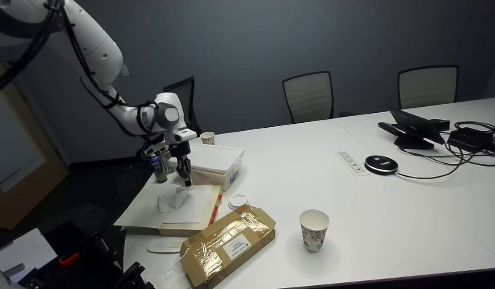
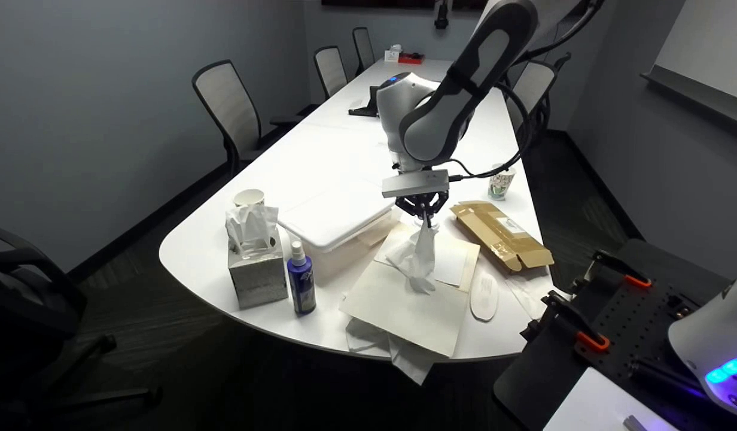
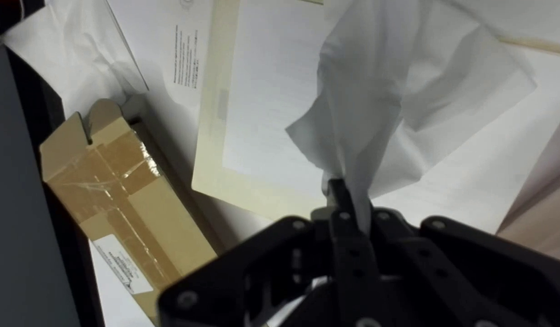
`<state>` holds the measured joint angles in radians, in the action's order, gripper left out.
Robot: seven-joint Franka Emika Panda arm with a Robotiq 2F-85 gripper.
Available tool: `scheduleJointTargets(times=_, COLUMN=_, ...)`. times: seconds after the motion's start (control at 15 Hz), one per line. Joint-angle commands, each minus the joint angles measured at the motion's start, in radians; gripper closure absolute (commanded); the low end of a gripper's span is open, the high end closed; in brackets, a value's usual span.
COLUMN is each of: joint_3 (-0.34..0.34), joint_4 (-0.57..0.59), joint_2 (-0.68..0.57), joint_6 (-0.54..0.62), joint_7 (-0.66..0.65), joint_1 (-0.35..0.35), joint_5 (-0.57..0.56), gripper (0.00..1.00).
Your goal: Get a tissue from the box and then wipe the paper on the book with it
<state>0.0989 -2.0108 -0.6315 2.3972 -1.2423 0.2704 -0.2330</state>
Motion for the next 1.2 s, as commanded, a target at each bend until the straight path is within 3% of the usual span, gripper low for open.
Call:
scheduleJointTargets(times=0.0, joint_3=0.031, joint_4=0.027, joint_2=-0.096, joint_6=0.066, joint_7=-0.059, joint_1=0.022, joint_5=-0.002, gripper=1.0)
scheduleJointTargets(times=0.73, joint_3=0.023, joint_4=0.211, joint_2=-0.256, joint_6=0.083, joint_7=-0.054, joint_1=0.054, joint_5=0.068, gripper=1.0)
scheduleJointTargets(times=1.13, joint_3=0.115, joint_4=0.237, joint_2=-0.293, joint_6=0.048, joint_7=-0.14, joint_1=0.107, joint_5=0.036, gripper=1.0)
